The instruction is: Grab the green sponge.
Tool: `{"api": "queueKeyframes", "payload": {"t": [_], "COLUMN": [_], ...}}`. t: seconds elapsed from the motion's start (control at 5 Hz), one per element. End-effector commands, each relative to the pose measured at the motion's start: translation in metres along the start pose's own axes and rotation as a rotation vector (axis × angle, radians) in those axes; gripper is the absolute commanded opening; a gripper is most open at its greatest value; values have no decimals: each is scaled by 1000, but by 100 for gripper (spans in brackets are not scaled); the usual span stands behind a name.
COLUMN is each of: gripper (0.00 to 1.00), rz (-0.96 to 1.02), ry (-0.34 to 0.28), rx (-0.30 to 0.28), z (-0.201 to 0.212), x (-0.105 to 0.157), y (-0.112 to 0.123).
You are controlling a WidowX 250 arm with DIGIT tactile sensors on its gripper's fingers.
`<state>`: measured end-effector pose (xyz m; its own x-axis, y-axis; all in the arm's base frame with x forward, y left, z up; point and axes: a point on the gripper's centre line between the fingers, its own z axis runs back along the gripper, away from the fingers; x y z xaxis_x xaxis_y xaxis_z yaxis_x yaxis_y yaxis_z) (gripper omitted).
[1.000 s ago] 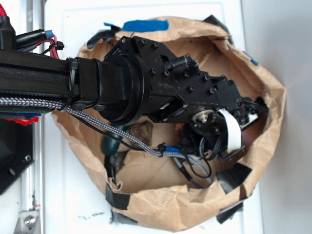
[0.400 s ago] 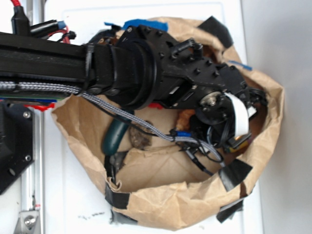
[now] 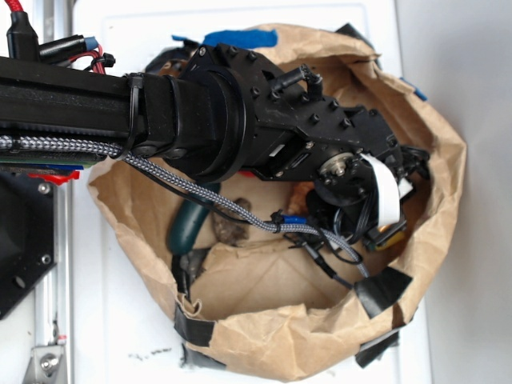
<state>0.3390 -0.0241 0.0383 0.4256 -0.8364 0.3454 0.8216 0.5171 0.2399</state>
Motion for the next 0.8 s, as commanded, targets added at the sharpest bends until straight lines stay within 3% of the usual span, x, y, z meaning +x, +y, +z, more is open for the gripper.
{"api": "queueKeyframes", "payload": {"t": [0.0, 0.2, 0.4, 0.6], "gripper": [0, 0, 0, 0], "rz": [19, 42, 142, 313], "ry": [-37, -67, 20, 190], "rx": [-7, -26, -45, -101], "z": [71, 103, 125, 137], "x": [19, 28, 42, 53], "y": [-18, -32, -44, -44]}}
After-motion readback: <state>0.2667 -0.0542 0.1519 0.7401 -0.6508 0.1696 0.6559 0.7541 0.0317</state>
